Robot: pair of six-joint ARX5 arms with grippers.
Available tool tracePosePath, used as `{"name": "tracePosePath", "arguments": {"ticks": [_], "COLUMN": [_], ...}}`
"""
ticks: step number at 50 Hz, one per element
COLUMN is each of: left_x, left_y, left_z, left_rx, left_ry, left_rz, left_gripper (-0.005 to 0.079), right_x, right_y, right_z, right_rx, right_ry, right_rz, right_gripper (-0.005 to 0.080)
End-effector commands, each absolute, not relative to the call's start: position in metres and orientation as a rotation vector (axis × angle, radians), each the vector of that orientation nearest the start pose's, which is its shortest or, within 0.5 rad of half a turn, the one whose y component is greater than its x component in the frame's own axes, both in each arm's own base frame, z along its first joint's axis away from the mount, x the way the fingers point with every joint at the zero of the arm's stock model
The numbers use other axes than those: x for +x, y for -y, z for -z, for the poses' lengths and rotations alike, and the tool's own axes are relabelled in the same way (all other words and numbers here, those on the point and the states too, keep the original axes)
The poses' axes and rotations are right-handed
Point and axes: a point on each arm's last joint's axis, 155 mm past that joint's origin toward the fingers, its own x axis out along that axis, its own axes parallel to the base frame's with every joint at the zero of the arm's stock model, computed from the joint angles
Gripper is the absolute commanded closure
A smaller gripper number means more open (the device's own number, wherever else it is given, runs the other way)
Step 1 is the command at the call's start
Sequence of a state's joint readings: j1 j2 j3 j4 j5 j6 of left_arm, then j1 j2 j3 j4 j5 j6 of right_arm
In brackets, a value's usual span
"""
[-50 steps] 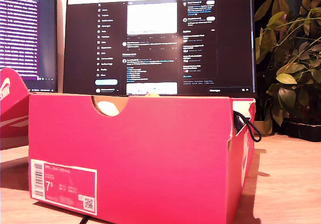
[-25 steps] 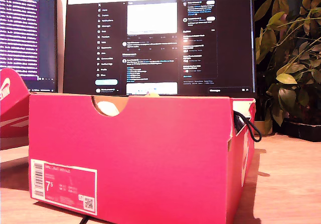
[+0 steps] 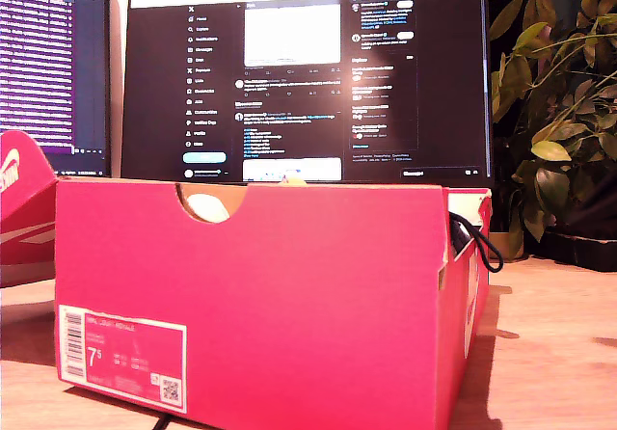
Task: Close the red shoebox by pushing the lid with your left arm and holding the box in place with your right arm
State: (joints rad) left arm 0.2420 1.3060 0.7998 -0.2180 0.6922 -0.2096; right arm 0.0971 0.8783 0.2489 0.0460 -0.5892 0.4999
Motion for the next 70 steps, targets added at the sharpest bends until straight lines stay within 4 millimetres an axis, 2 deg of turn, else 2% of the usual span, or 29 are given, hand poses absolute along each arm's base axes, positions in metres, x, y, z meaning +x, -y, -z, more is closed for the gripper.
{"name": "tracePosePath", "arguments": {"ticks": [1, 10, 24, 35, 45, 59, 70], "left_x": [0.375, 0.39, 0.409, 0.408, 0.392, 0.384, 0.376], "left_y": [0.024, 0.017, 0.012, 0.01, 0.015, 0.015, 0.032], "left_z": [-0.149, -0.133, -0.101, -0.072, -0.047, -0.041, -0.045], "left_rx": [-0.537, -0.578, -0.595, -0.607, -0.62, -0.604, -0.628], "left_ry": [-0.718, -0.811, -0.951, -1.06, -1.171, -1.209, -1.233], "left_rz": [0.366, 0.385, 0.399, 0.398, 0.418, 0.419, 0.485], "left_gripper": [0.0761, 0.0762, 0.0762, 0.0762, 0.0761, 0.0762, 0.0761], "right_x": [0.257, 0.259, 0.279, 0.292, 0.296, 0.297, 0.298], "right_y": [-0.135, -0.147, -0.165, -0.185, -0.196, -0.194, -0.193], "right_z": [-0.083, -0.072, -0.077, -0.075, -0.071, -0.069, -0.069], "right_rx": [0.606, 0.595, 0.571, 0.543, 0.529, 0.504, 0.488], "right_ry": [-0.757, -0.791, -0.796, -0.838, -0.863, -0.856, -0.847], "right_rz": [-0.53, -0.561, -0.598, -0.639, -0.654, -0.642, -0.644], "right_gripper": [0.0764, 0.0764, 0.0764, 0.0764, 0.0764, 0.0764, 0.0764]}}
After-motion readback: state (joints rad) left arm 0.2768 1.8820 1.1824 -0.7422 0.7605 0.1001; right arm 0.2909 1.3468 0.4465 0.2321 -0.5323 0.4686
